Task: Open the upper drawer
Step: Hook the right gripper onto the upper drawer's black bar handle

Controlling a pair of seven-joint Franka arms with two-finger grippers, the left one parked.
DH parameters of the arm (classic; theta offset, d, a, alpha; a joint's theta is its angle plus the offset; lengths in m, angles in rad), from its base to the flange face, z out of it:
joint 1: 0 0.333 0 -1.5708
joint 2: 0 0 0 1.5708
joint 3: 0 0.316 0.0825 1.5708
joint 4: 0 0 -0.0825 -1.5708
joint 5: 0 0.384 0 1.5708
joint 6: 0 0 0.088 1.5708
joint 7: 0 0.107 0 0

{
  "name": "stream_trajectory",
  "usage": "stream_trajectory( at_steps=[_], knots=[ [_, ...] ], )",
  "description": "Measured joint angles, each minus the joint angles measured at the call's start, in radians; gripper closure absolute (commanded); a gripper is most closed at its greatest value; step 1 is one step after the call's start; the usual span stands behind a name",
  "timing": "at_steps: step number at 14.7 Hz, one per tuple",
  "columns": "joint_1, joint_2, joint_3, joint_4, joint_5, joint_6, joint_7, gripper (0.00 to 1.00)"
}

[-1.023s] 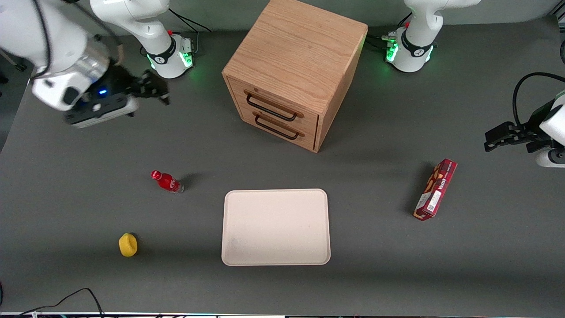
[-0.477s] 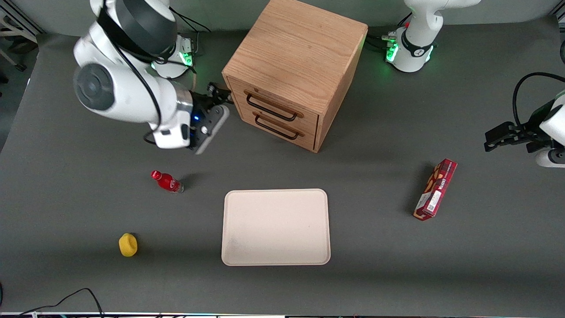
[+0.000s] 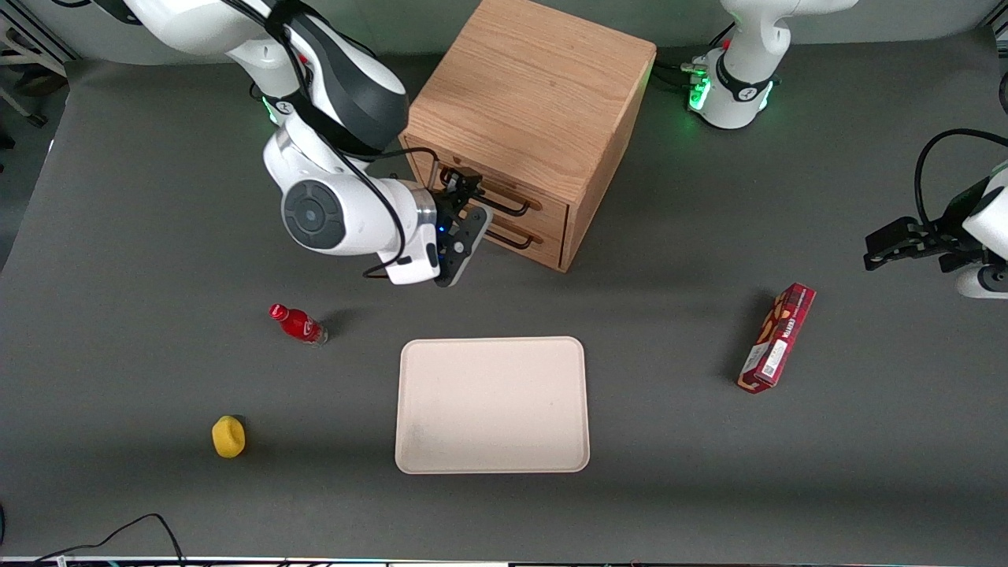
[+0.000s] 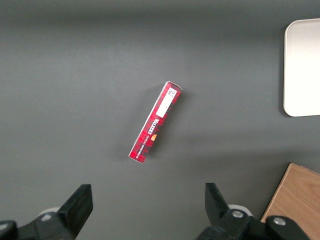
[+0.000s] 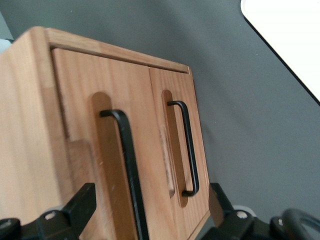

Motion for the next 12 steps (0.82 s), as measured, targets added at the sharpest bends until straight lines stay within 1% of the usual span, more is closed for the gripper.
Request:
stream_trajectory(
  at_steps=[4, 12],
  knots=[
    [0.005, 0.01, 0.001, -0.066, 0.0, 0.053, 0.0, 0.0],
    [0.016, 0.011, 0.023, -0.143, 0.0, 0.142, 0.0, 0.0]
  ],
)
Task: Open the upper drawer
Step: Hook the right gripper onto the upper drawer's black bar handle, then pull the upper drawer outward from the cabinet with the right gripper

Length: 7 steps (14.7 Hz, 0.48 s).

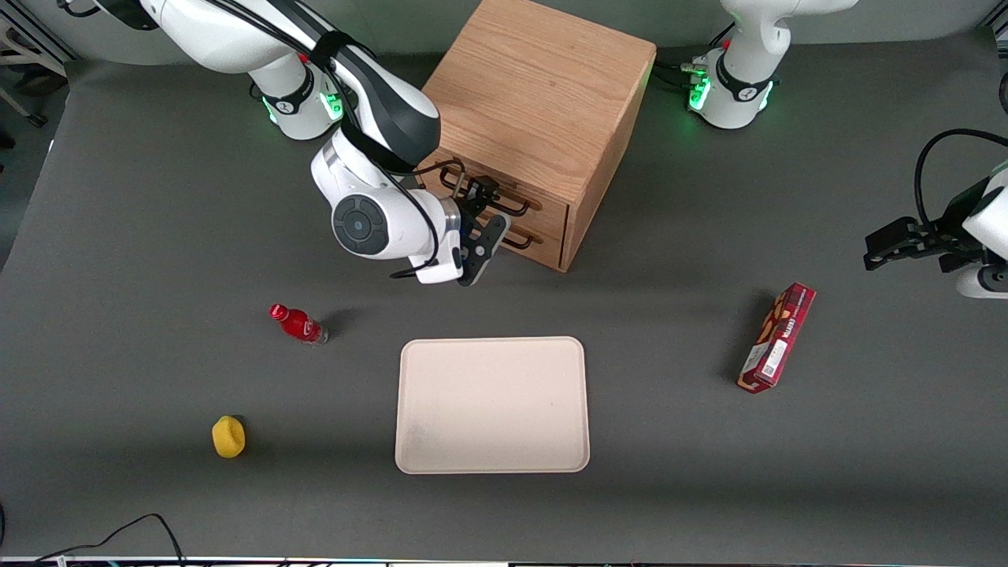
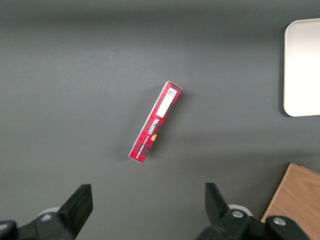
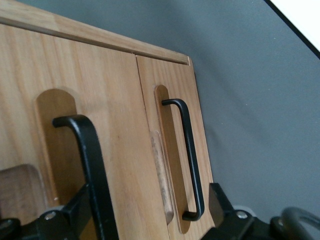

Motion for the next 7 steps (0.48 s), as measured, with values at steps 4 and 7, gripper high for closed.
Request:
stream_trajectory(
  at_steps=[4, 7],
  knots=[
    [0.0, 0.012, 0.004, -0.003, -0.025, 0.012, 0.0, 0.0],
    [-0.001, 0.034, -0.001, 0.029, -0.076, 0.016, 0.0, 0.0]
  ],
)
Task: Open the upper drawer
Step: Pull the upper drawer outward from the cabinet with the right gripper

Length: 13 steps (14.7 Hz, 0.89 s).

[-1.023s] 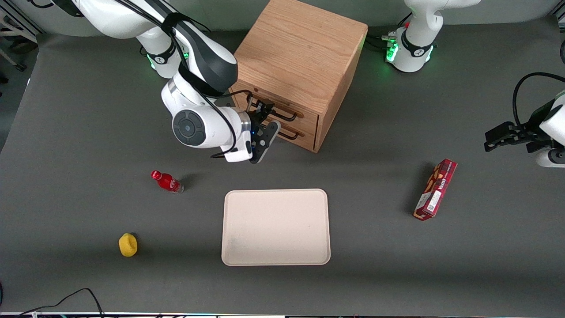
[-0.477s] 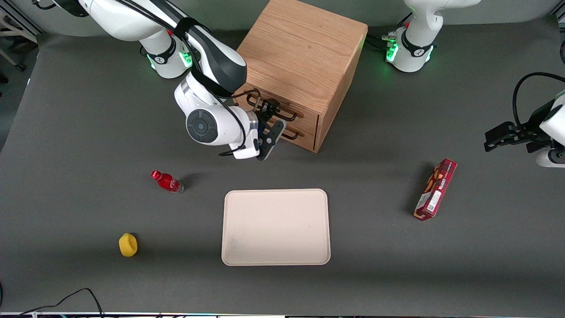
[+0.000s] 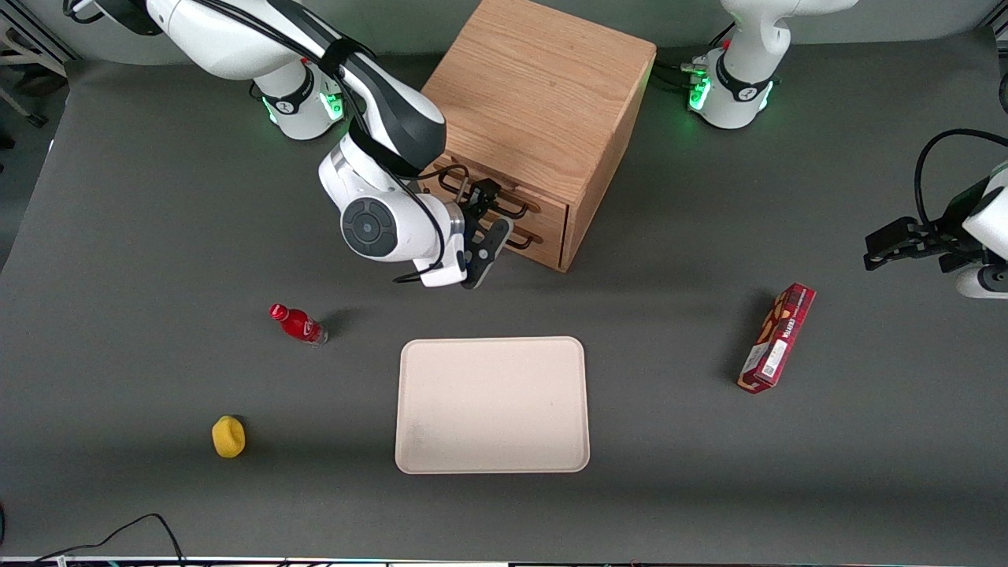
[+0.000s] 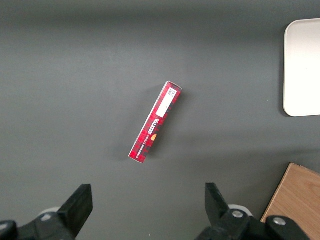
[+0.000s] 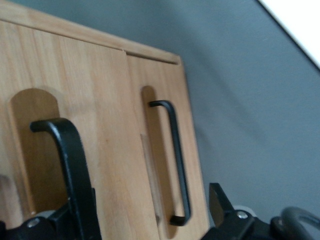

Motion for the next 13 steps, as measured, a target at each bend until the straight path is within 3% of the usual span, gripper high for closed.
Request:
stream_trajectory(
  at_steps=[3, 8, 13],
  knots=[
    [-0.016, 0.057, -0.025, 0.09, -0.053, -0.008, -0.004, 0.0],
    [-0.025, 0.139, -0.078, 0.256, -0.06, -0.123, -0.01, 0.0],
    [-0.023, 0.189, -0.1, 0.346, -0.063, -0.142, -0.059, 0.0]
  ],
)
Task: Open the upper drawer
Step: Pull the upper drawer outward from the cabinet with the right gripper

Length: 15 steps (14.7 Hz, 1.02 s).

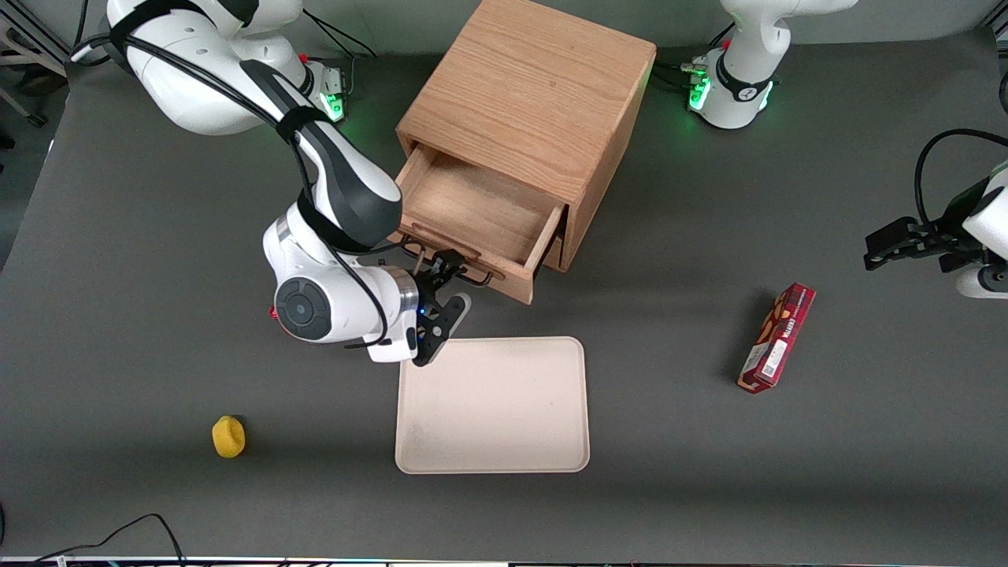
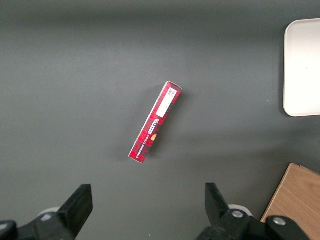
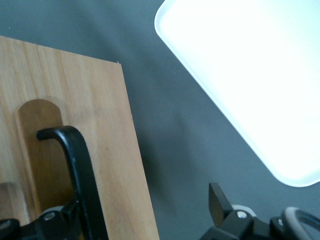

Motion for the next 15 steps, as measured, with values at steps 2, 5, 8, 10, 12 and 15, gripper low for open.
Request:
stream_trajectory(
  at_steps=[2, 5, 8, 10, 12, 15],
  knots=[
    [0.001, 0.012, -0.02, 0.025, 0.0, 0.0, -0.034, 0.0],
    [0.002, 0.028, -0.057, 0.066, 0.0, 0.0, -0.1, 0.0],
    [0.0, 0.035, -0.096, 0.101, 0.0, 0.0, -0.154, 0.0],
    [0.0, 0.038, -0.119, 0.124, -0.001, 0.0, -0.184, 0.0],
    [0.0, 0.04, -0.138, 0.155, -0.001, 0.0, -0.203, 0.0],
    [0.001, 0.033, -0.142, 0.215, -0.002, -0.001, -0.207, 0.0]
  ],
)
